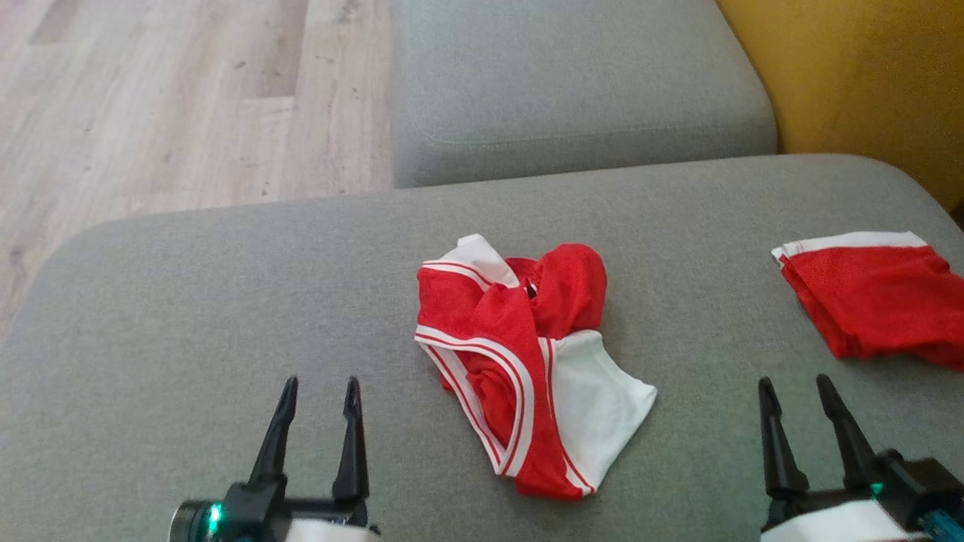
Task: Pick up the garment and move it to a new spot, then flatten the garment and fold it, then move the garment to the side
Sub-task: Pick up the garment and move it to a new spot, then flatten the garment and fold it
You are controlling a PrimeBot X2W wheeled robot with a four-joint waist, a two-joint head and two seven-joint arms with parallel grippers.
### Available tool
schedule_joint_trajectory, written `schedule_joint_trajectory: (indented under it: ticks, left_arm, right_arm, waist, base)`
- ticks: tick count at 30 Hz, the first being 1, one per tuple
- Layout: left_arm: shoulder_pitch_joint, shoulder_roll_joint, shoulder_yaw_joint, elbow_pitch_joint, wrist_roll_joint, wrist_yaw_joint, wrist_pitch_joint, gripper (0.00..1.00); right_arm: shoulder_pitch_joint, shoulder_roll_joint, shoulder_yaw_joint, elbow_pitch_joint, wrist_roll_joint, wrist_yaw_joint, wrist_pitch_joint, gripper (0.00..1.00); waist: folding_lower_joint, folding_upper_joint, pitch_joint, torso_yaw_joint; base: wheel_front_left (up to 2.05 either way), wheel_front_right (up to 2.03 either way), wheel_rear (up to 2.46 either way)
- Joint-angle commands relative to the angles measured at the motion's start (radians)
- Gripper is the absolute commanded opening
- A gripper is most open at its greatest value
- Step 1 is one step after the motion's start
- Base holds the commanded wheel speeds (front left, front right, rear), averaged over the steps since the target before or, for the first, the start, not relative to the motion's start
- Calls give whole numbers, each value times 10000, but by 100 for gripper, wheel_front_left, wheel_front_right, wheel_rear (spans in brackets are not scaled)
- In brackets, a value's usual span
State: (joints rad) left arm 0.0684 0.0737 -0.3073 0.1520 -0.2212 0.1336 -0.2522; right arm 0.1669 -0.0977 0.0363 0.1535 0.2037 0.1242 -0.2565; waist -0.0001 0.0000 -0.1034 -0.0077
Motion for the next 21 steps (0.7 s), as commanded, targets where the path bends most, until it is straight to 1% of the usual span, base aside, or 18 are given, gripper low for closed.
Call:
schedule_joint_trajectory:
  ticks: [1,5,9,21]
  left_arm:
    - [-104,-45,444,-547,177,89,-94,100]
    - [713,-120,619,-1246,632,65,-95,100]
    - [1225,-163,637,-1432,1022,63,-95,100]
    - [1361,-222,778,-1550,1306,55,-95,100]
  right_arm:
    - [-166,-52,116,-452,-33,65,-53,100]
    - [194,-30,-3,-730,-89,65,-53,100]
    - [378,-125,128,-819,-189,65,-53,100]
    - [427,-16,71,-831,-178,65,-53,100]
  waist:
    - [1,0,-144,139]
    - [1,0,-238,219]
    - [1,0,-274,264]
    - [1,0,-379,321]
  base:
    - [0,0,0]
    - [0,0,0]
    - [0,0,0]
    - [0,0,0]
